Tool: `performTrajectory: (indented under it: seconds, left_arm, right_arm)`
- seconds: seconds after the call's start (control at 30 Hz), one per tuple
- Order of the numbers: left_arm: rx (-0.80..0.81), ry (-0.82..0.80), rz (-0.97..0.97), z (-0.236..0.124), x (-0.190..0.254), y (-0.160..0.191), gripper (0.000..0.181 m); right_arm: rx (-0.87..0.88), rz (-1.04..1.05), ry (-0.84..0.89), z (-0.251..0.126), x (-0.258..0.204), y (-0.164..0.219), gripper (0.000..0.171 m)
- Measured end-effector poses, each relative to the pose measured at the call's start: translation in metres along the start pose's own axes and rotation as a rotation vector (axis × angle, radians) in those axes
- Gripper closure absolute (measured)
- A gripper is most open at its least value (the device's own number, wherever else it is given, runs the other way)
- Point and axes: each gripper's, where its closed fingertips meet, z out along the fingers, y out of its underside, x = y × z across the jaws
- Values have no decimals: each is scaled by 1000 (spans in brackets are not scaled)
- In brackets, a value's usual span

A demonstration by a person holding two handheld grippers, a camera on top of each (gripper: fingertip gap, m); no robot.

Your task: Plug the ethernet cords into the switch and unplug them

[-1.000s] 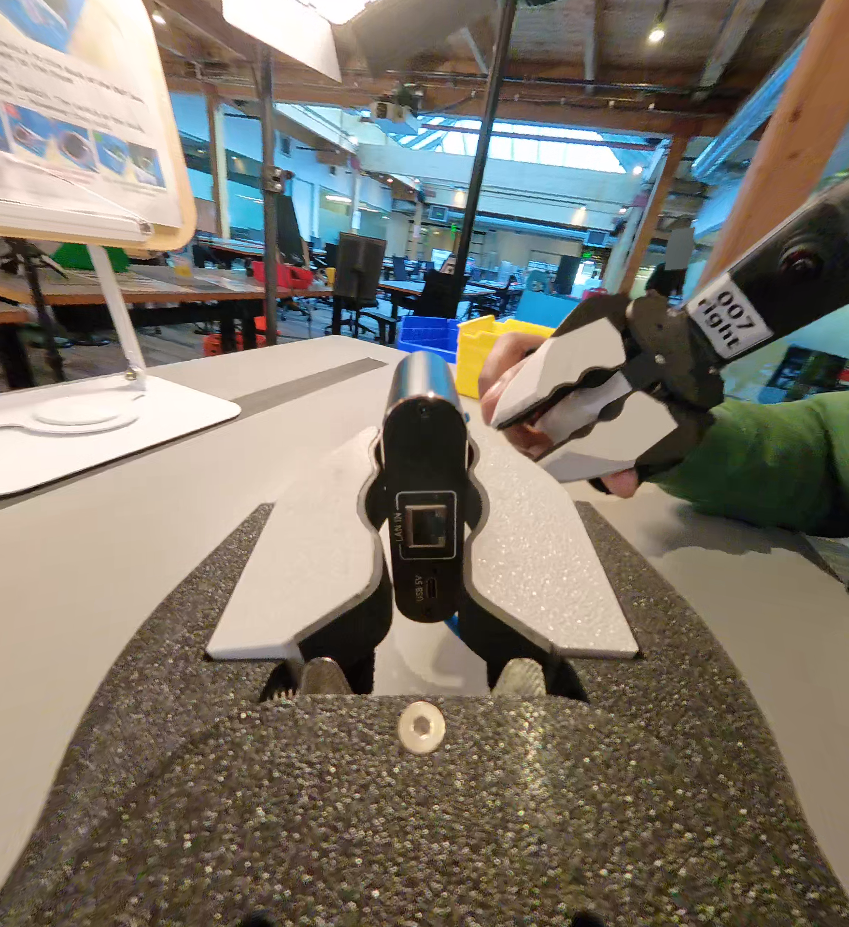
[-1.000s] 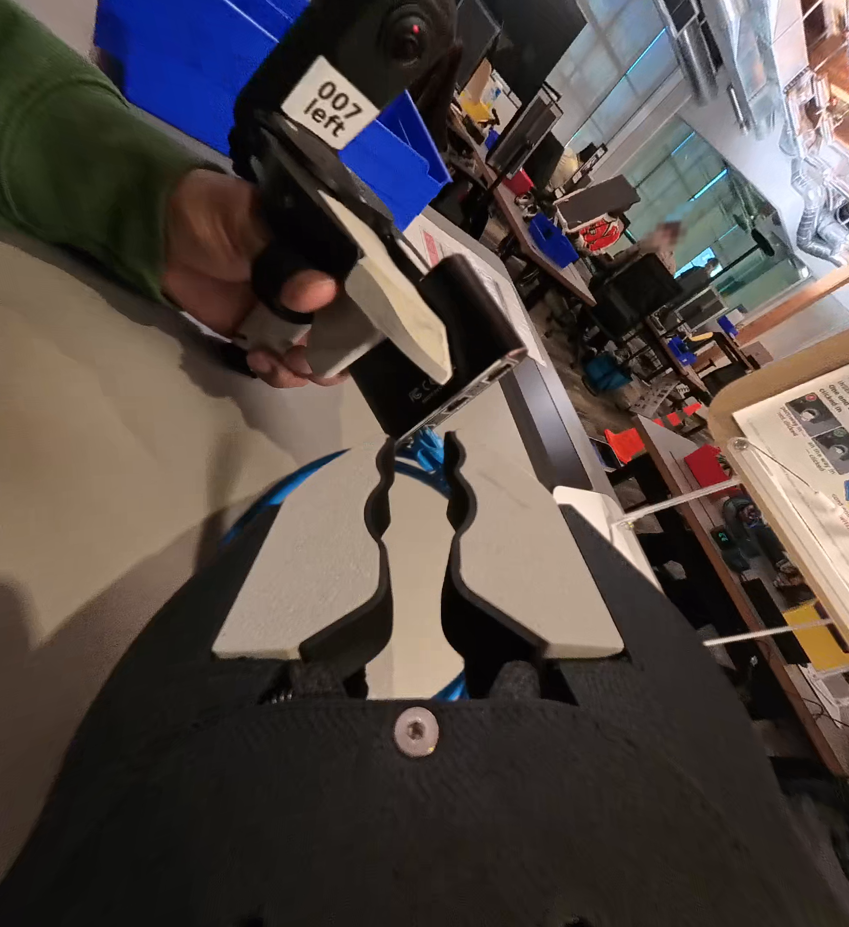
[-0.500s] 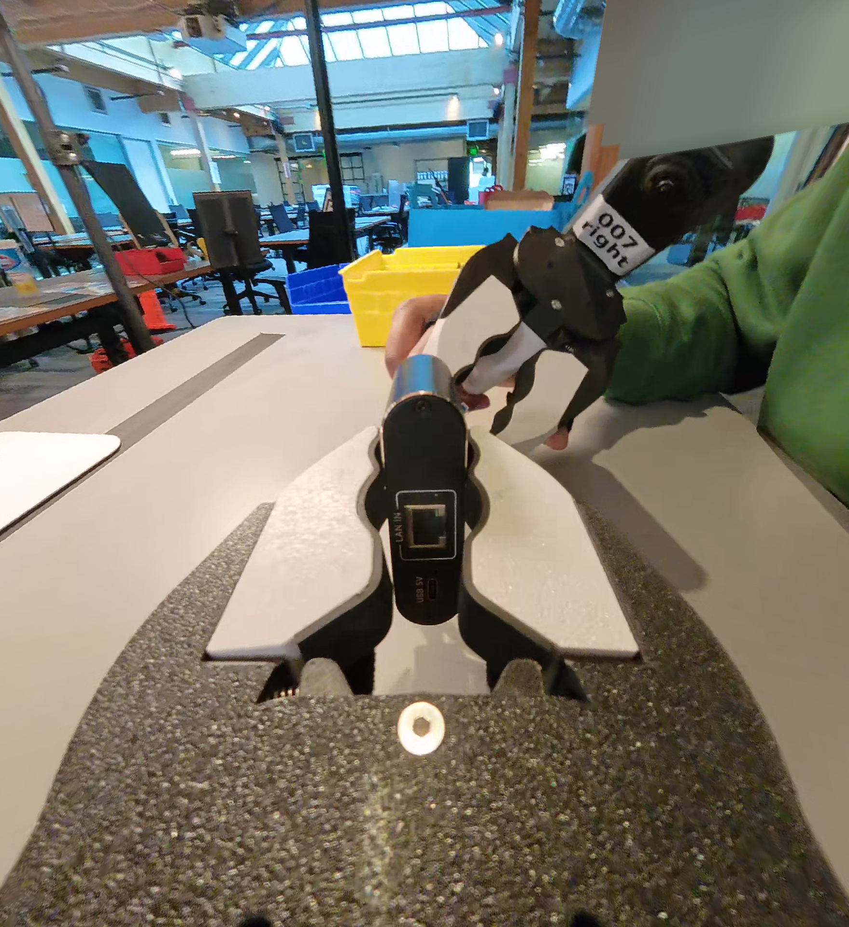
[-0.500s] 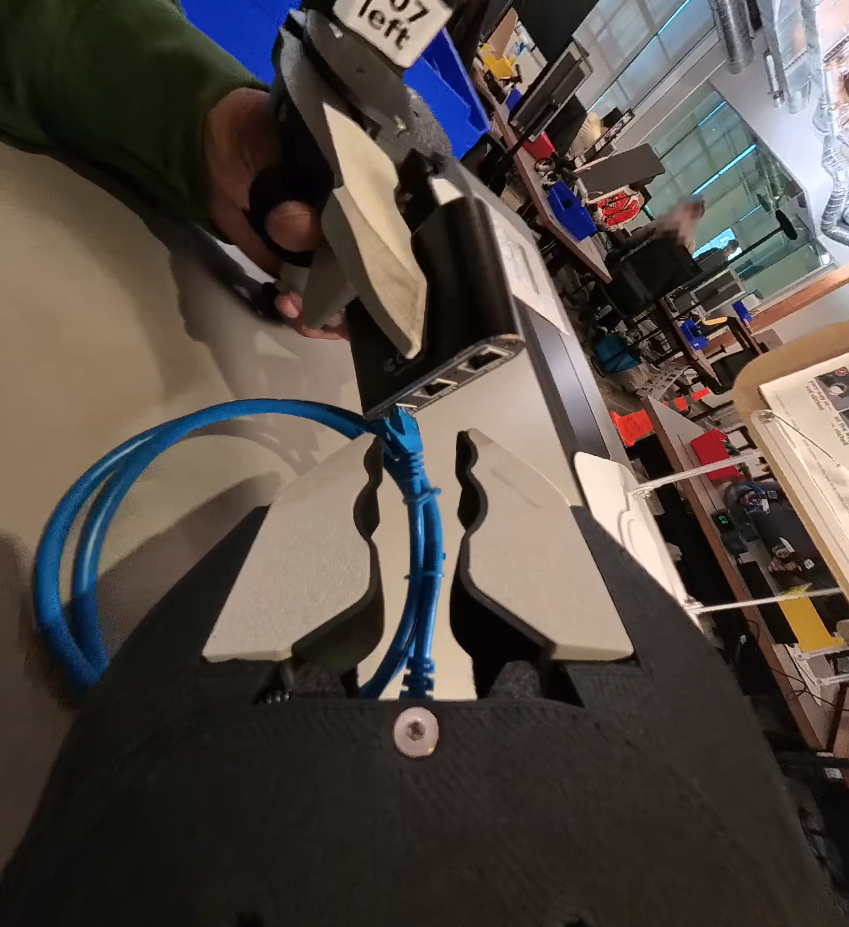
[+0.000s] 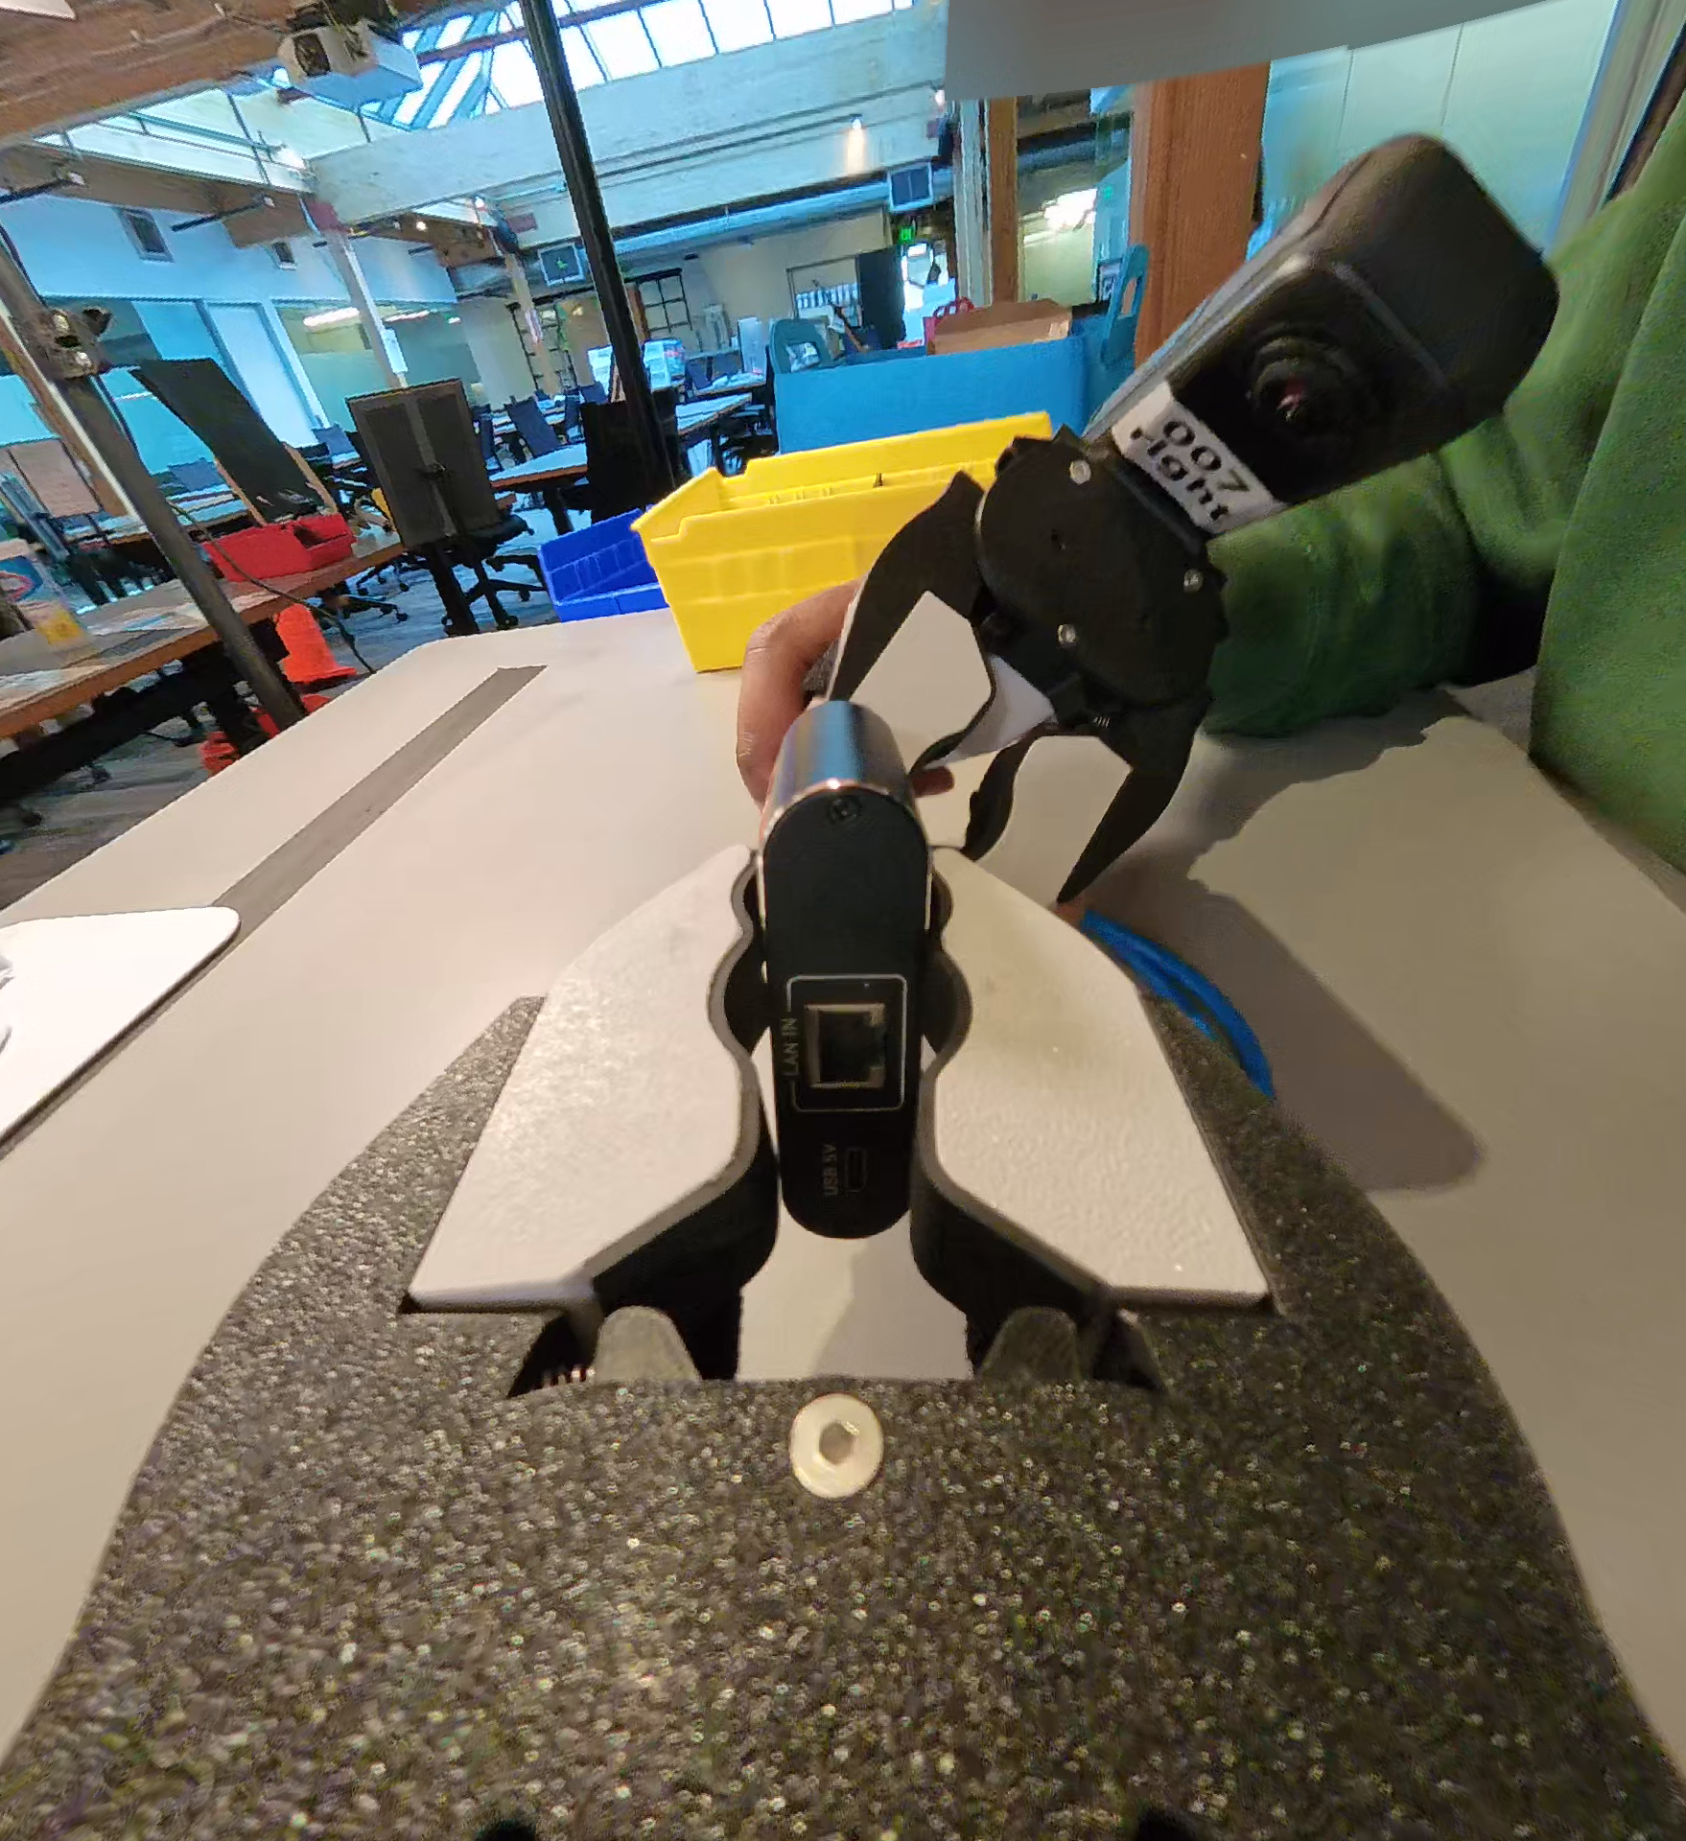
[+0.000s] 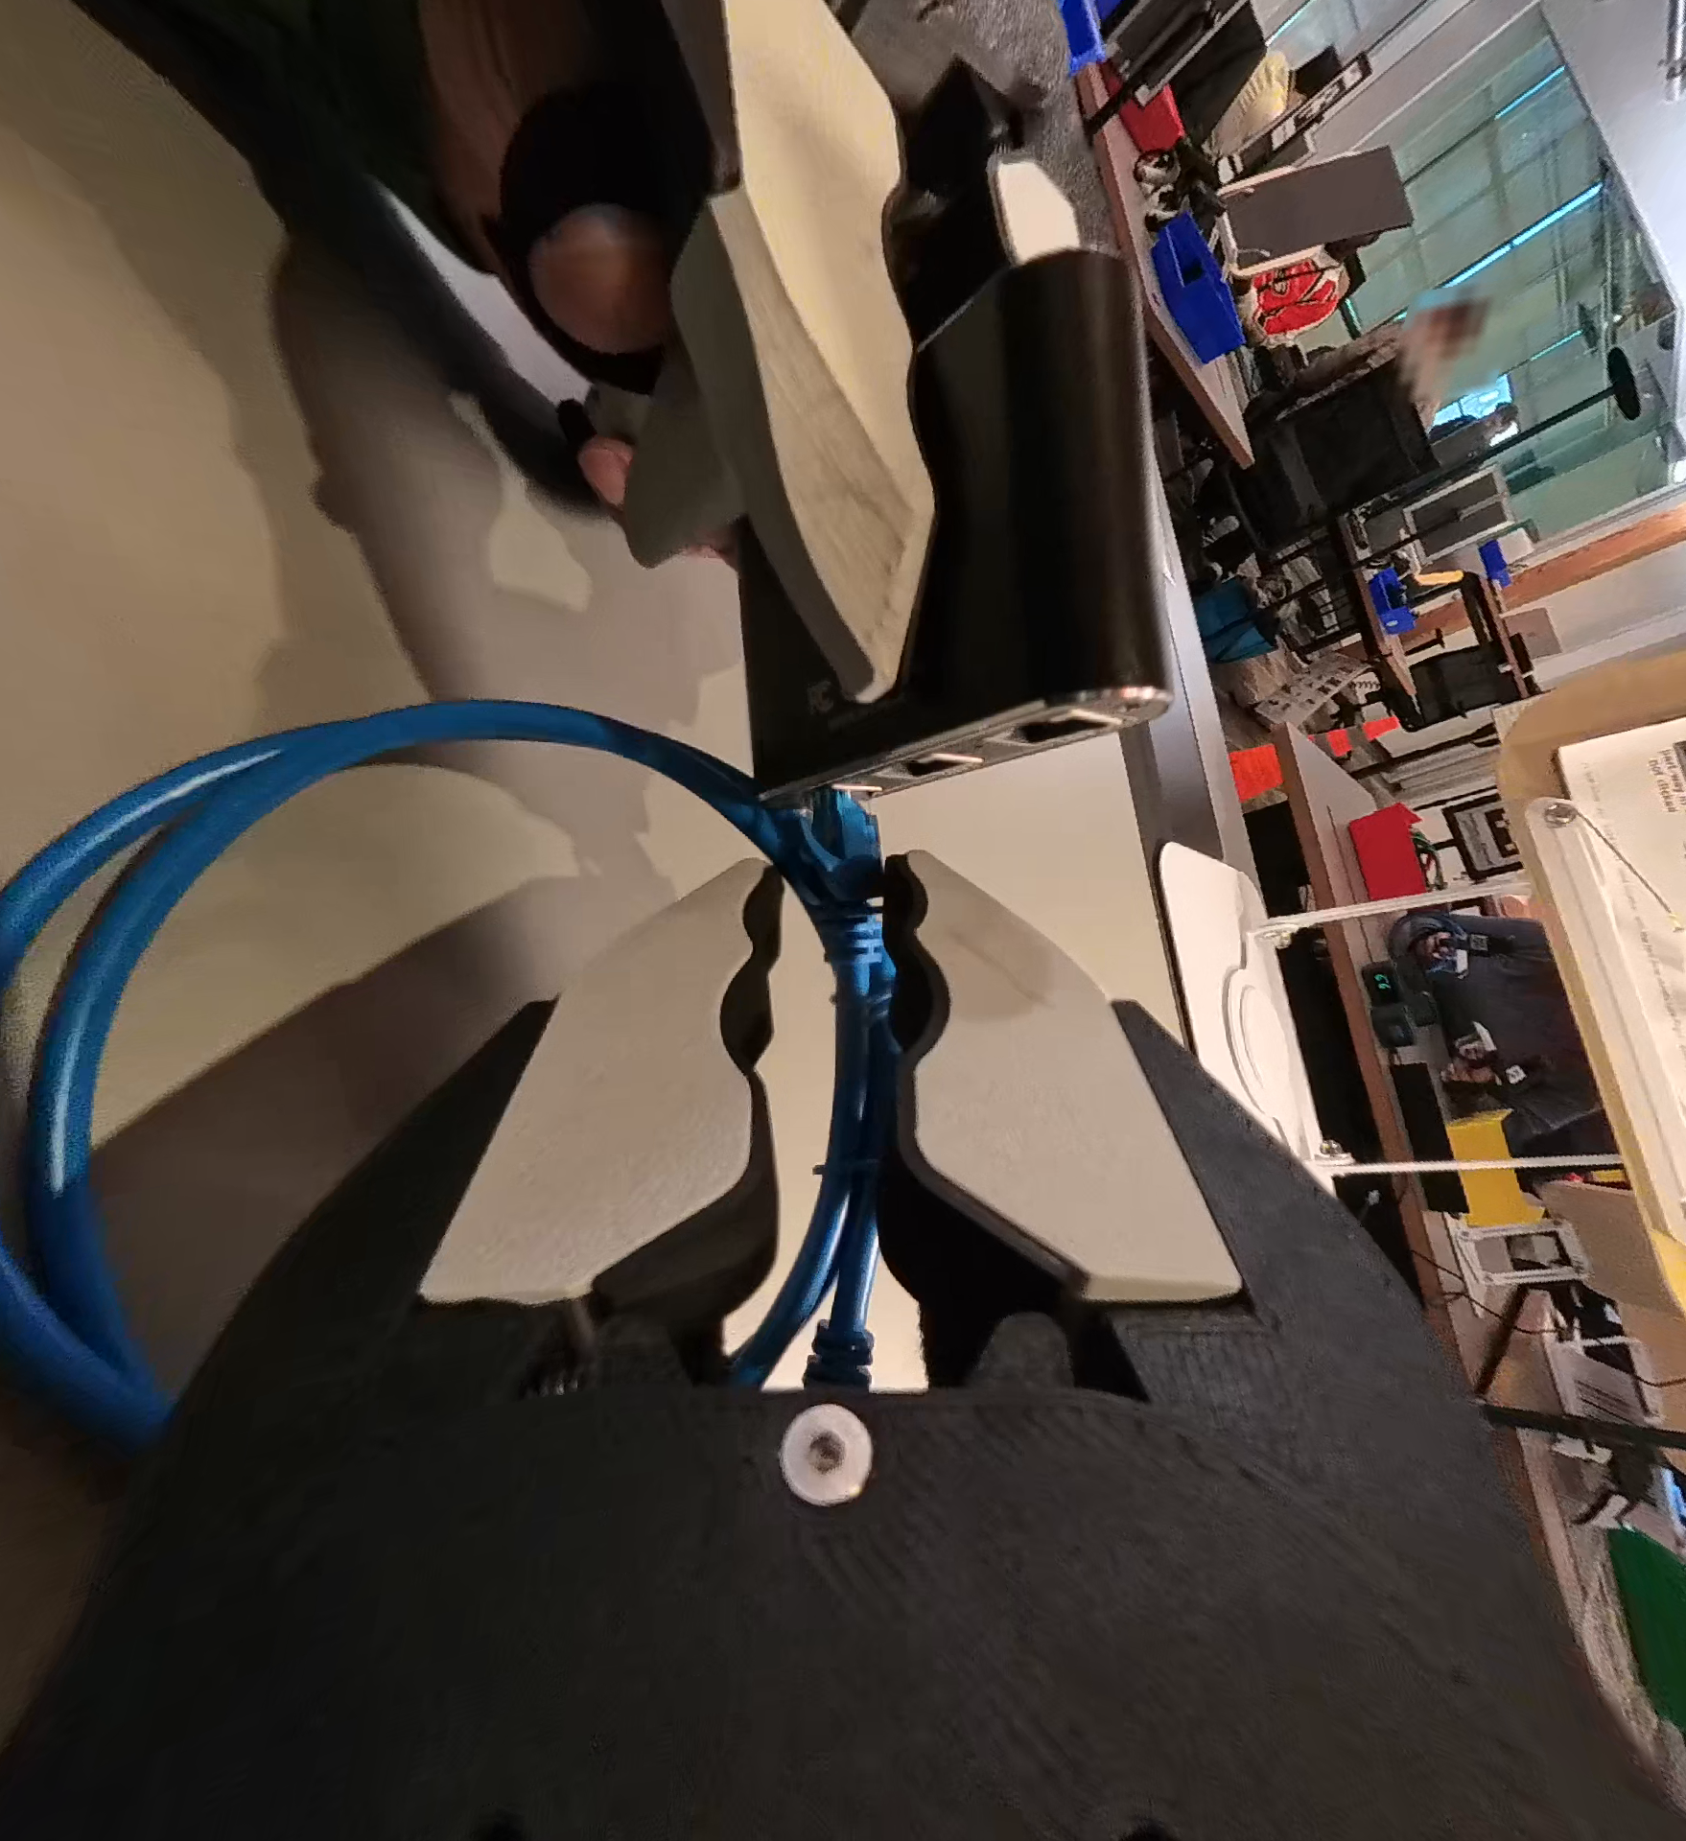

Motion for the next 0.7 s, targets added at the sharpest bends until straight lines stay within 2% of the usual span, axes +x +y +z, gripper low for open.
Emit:
performTrajectory:
  seconds: [0.2,0.33,0.53,0.7]
  left_arm:
    - [-198,-45,178,-1,-3,28,153]
    - [-271,-69,235,-2,-6,38,149]
    - [-258,-80,234,1,-6,40,147]
    - [-263,-87,259,3,-5,41,152]
  right_arm:
    - [-61,-81,22,1,-1,12,152]
    - [-63,-82,23,1,0,12,152]
    - [-54,-74,31,0,1,12,152]
    - [-43,-76,37,-1,1,11,152]
